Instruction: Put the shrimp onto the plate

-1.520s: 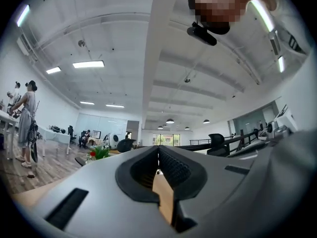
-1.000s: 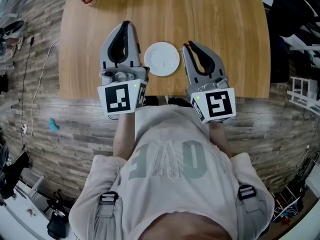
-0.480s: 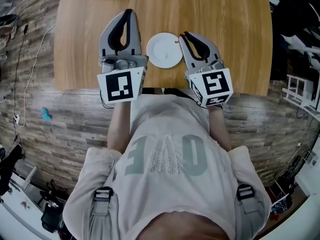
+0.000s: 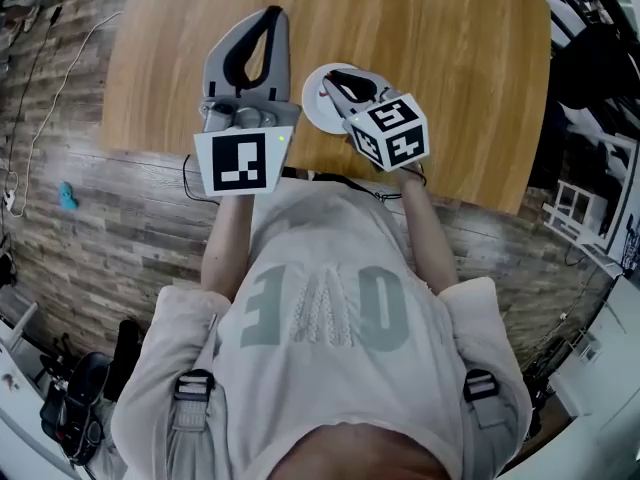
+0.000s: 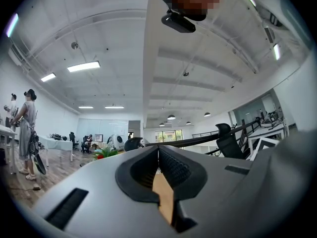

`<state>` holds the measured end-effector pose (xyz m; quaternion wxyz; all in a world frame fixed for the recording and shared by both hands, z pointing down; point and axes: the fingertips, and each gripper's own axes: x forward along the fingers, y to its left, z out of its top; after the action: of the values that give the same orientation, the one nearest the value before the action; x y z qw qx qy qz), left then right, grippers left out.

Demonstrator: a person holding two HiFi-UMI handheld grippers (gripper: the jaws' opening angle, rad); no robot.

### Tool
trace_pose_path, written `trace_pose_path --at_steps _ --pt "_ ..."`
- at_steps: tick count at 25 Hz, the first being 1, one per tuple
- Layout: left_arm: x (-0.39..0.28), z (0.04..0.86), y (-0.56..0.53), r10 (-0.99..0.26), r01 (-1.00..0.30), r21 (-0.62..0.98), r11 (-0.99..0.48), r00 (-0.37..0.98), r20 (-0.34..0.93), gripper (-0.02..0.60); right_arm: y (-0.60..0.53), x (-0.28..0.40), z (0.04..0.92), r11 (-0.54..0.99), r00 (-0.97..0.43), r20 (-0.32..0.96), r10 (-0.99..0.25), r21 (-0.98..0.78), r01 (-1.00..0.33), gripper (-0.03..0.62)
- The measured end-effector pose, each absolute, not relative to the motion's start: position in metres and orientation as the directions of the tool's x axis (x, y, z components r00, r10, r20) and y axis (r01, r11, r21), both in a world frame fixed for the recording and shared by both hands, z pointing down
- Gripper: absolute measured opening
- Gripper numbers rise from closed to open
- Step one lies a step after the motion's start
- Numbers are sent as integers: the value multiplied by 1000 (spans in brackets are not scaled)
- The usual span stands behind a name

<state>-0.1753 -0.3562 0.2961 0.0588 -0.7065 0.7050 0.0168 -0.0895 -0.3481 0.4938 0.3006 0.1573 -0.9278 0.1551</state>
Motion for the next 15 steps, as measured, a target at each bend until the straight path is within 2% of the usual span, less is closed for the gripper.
trace_pose_path --at_steps 8,15 --pt "-198 307 -346 -994 -997 -40 71 -67 -90 11 -346 -91 560 944 -627 774 -91 -135 -303 52" --pt "-210 315 -341 -993 -994 -38 105 -102 -65 11 -338 -84 583 955 -555 831 -33 -137 -261 52"
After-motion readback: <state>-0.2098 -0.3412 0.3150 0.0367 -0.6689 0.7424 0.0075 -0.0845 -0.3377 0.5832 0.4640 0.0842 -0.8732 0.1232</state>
